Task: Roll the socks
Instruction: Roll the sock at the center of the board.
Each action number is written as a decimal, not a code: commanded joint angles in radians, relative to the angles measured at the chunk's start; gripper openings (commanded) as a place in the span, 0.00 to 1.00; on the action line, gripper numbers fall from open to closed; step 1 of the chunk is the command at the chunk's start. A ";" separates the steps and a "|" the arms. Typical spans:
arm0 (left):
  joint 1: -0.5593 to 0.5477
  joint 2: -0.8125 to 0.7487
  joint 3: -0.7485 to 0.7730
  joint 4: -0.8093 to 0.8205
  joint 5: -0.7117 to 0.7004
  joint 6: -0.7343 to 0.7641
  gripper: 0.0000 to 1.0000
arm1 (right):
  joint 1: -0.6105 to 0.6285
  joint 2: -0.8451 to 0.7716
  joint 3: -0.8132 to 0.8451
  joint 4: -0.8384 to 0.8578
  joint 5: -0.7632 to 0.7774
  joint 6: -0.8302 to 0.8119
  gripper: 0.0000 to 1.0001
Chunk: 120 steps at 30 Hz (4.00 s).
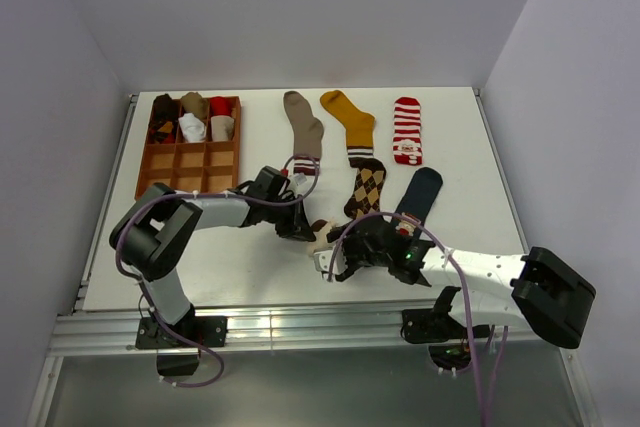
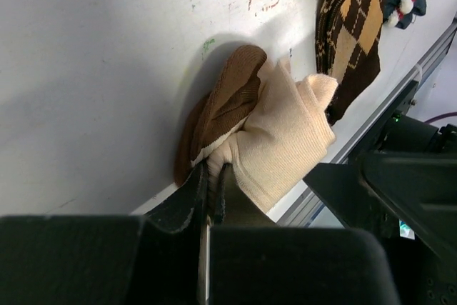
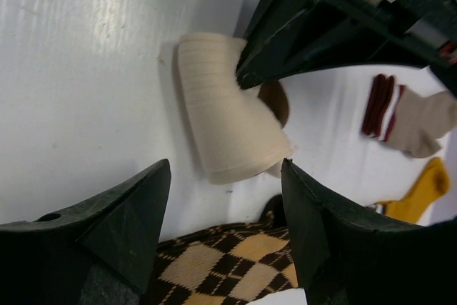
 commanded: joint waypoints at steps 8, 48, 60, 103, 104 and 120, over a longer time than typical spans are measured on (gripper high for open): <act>-0.002 0.139 -0.024 -0.252 -0.163 0.143 0.00 | 0.078 0.007 -0.066 0.197 0.089 -0.121 0.71; 0.000 -0.273 -0.082 -0.180 -0.493 -0.047 0.40 | -0.137 0.479 0.547 -0.606 -0.176 0.134 0.26; -0.209 -0.490 -0.136 -0.235 -0.884 -0.110 0.41 | -0.290 0.832 0.954 -1.030 -0.342 0.138 0.26; -0.683 -0.027 0.168 -0.058 -1.177 0.787 0.73 | -0.381 1.243 1.368 -1.461 -0.354 0.106 0.27; -0.685 -0.022 0.171 -0.052 -1.156 0.792 0.73 | -0.379 1.246 1.374 -1.463 -0.356 0.108 0.27; -0.646 0.081 0.171 0.055 -1.119 0.872 0.72 | -0.379 1.284 1.365 -1.547 -0.351 0.031 0.27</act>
